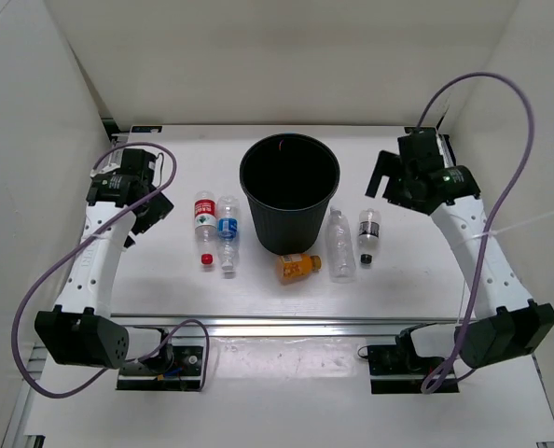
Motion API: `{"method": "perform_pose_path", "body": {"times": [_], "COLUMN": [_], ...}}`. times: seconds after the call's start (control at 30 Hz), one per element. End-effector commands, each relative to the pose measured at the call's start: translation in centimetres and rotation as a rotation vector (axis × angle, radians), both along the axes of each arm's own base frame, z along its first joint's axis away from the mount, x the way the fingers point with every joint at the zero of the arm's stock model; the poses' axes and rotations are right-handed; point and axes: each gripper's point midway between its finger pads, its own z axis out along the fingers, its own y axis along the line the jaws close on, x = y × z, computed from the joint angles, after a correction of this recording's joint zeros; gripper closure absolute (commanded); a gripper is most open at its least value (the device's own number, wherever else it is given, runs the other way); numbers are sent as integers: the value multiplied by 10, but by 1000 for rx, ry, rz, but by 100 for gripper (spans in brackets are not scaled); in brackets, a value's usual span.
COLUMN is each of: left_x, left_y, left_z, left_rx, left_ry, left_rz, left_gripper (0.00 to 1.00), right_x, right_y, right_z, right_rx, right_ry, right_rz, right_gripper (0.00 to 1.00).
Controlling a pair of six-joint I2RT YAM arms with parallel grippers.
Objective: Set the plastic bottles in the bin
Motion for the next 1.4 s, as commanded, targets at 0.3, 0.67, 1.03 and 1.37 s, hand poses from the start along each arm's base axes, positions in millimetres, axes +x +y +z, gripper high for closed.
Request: {"method": "perform_pose_path", "body": {"times": [0.3,0.67,1.03,1.37], "left_x": [3,17,20,14], "left_y": [-19,-30,-18,-37], "left_z": [11,5,11,-25], "left_rx": [63,84,160,7], "left_ry": [-35,2,40,94], "left_rz": [-74,-117,-103,-135], "left_gripper": [0,0,0,0], "right_x": [2,39,24,50], "right_y": [16,6,-24,59], "right_z": [-119,-199,-160,132], "right_rx": [2,43,70,-9], "right_ry": [272,475,467,-295], "right_rz": [273,196,-1,243], "right_gripper": [0,0,51,48]}}
